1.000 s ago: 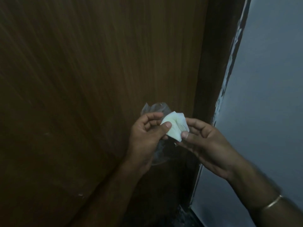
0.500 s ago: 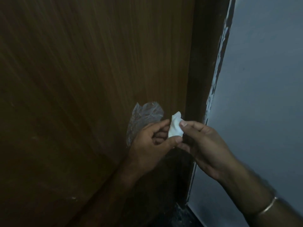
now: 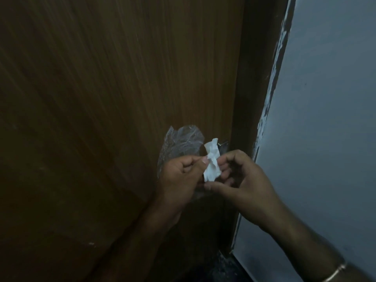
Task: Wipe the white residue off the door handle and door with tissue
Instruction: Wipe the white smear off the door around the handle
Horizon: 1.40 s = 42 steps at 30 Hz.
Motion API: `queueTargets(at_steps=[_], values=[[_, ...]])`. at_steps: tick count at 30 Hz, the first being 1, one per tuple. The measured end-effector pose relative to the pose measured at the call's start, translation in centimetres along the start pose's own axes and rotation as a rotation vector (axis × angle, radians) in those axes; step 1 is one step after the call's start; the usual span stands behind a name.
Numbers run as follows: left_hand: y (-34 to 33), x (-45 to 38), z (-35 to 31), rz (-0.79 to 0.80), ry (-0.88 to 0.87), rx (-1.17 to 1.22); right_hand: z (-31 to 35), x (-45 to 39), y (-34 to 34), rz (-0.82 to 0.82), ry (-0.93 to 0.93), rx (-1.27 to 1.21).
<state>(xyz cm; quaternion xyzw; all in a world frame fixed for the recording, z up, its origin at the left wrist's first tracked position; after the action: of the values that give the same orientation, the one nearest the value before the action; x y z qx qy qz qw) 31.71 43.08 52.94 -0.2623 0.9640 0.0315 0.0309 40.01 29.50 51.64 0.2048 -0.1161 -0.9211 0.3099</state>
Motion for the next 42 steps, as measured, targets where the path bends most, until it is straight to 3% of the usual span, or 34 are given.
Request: queueTargets(at_steps=[3,10,13,17,22,30,33,35,38,42], values=[[0.0,-0.1,0.2,0.034,0.067,0.126,0.1,0.2,0.3,-0.12,-0.013,-0.188],[0.2,-0.7,0.2,-0.023,0.201,0.527,-1.5,-0.1,1.1,-0.161,-0.491,-1.242],[-0.4,-0.6,0.2,-0.004,0.22,0.615,-1.7,0.1,0.6,-0.136,-0.567,-1.384],[-0.7,-0.8,0.1,-0.035,0.19,0.58,-1.8,0.2,0.9,-0.059,-0.522,-1.338],[-0.8,-1.4,-0.6,-0.072,0.122,0.429,-1.5,-0.5,1.9,-0.078,-0.457,-0.928],[-1.5,-1.9,-2.0,-0.1,-0.08,0.036,-0.6,-0.6,2.1,0.311,-0.393,-0.794],[-1.5,-1.4,-2.4,-0.058,-0.07,0.006,-0.3,-0.6,2.1,0.156,-0.344,-0.707],[-1.3,-0.7,-1.9,0.069,0.0,0.032,-0.4,-0.5,2.3,0.047,-0.298,-0.736],[-1.1,0.3,-1.1,0.181,0.056,0.084,-0.5,-0.6,2.3,0.006,-0.199,-0.67],[-0.8,-0.2,-1.0,0.141,0.044,0.055,-0.9,-1.2,2.3,0.012,-0.125,-0.58]])
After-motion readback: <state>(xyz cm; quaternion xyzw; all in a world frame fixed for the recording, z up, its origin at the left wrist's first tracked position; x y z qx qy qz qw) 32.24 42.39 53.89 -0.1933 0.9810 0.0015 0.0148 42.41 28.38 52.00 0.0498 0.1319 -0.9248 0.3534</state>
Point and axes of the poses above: each hand's wrist, its own x-axis away from the middle knuckle, its own y-axis out of the back of the hand, z = x × y, the point moved 2 cm from there along -x, towards the middle knuckle
